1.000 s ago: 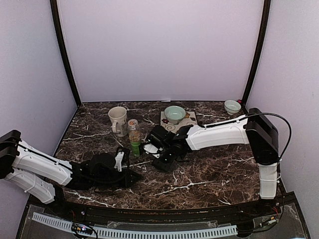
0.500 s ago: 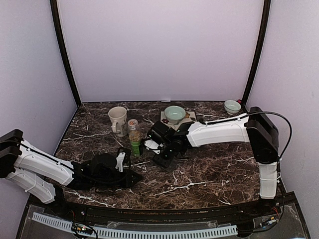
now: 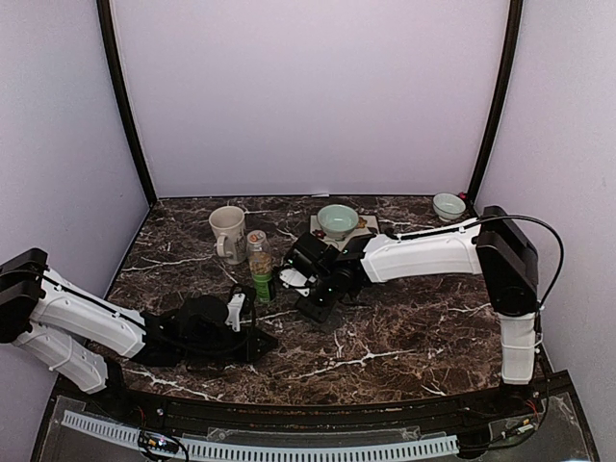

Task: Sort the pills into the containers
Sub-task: Open the lid of the pill container.

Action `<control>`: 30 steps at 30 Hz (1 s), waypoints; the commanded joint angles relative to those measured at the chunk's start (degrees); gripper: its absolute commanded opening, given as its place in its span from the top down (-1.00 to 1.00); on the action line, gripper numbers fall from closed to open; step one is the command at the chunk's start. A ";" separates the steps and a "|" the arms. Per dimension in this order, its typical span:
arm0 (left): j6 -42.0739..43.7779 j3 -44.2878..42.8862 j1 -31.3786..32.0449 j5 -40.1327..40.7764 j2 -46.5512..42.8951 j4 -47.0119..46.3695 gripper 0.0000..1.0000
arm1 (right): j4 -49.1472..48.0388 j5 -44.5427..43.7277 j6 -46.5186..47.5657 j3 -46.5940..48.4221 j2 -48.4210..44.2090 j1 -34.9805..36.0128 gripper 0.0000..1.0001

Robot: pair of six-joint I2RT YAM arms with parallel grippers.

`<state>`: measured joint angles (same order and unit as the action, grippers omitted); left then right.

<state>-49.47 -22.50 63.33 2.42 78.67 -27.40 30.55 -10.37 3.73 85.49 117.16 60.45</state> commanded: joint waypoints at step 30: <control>1.48 -0.90 0.39 -0.46 0.25 -1.52 0.74 | 2.83 -1.25 -2.65 2.03 0.37 -1.65 0.78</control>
<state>-49.04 -22.81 63.33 2.37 78.85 -27.73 32.25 -11.53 1.85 86.06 117.14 59.22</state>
